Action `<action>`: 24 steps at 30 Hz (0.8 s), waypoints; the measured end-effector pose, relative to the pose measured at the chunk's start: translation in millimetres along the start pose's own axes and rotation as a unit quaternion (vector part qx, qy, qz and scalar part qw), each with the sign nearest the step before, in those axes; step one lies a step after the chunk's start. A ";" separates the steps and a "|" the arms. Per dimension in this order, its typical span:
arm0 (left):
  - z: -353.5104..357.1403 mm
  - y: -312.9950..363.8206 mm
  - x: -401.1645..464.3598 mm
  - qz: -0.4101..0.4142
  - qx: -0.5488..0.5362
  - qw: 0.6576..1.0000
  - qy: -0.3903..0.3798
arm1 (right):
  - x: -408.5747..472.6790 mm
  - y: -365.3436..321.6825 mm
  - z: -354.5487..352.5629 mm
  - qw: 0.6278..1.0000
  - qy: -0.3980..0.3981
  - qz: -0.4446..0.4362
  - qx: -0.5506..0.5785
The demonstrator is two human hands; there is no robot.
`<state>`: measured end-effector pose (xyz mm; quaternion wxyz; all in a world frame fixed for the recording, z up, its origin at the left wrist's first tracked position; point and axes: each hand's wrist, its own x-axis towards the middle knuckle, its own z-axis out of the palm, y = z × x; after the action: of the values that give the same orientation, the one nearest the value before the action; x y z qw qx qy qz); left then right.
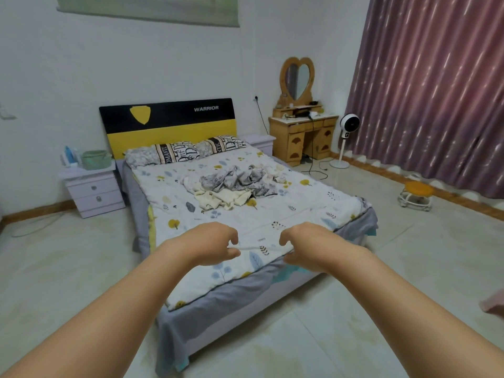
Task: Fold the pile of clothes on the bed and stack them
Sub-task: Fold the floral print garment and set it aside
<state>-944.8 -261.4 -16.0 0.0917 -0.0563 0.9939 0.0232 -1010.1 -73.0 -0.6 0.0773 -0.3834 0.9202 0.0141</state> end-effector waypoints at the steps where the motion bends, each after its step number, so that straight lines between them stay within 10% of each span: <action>1: -2.4 -4.7 12.8 0.001 0.002 1.000 -0.001 | 11.4 5.5 -2.8 1.000 0.002 0.004 0.004; 24: -5.7 11.3 290.1 -0.043 -0.041 0.997 -0.038 | 228.2 217.4 -16.4 0.999 0.036 -0.010 0.011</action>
<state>-1230.5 -281.8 -63.7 0.1283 -0.1015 0.9845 0.0625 -1324.5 -81.5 -26.6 0.0488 -0.3922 0.9185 -0.0102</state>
